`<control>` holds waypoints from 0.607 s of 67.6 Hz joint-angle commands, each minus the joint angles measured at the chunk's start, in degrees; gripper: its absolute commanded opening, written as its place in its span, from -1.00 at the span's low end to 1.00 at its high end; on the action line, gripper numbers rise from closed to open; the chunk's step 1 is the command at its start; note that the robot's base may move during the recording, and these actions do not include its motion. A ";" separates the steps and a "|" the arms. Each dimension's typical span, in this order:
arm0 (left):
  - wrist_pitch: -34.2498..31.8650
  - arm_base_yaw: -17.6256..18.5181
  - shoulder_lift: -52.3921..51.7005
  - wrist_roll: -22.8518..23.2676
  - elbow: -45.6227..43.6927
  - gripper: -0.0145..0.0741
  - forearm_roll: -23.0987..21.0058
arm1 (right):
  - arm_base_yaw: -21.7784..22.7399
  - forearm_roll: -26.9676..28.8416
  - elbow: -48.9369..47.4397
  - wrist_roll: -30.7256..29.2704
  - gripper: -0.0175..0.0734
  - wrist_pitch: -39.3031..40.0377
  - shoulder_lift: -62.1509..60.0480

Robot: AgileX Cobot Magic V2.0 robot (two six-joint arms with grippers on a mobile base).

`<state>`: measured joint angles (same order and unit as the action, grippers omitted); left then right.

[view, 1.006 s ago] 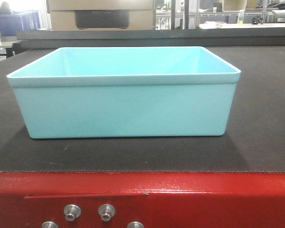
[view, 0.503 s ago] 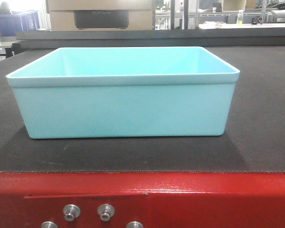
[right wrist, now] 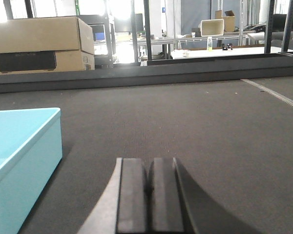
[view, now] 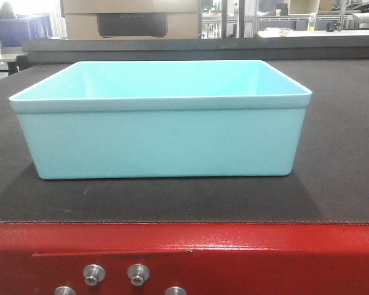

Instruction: Fetch blue bin and place on conveyor start

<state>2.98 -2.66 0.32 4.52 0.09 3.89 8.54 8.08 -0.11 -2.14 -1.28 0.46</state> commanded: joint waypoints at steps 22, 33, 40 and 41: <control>-0.98 -0.05 -0.32 0.04 -0.09 -0.92 -0.28 | 0.43 -0.13 0.11 -0.59 -0.97 3.34 -0.46; -0.98 -0.05 -0.32 0.04 -0.09 -0.92 -0.28 | 0.43 -0.13 0.11 -0.59 -0.97 3.34 -0.46; -0.98 -0.05 -0.32 0.04 -0.09 -0.92 -0.28 | 0.43 -0.13 0.11 -0.59 -0.97 3.34 -0.46; -0.98 -0.05 -0.32 0.04 -0.09 -0.92 -0.28 | 0.43 -0.13 0.11 -0.59 -0.97 3.34 -0.46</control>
<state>2.98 -2.66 0.32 4.52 0.09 3.89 8.67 8.08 0.01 -2.14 0.54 0.46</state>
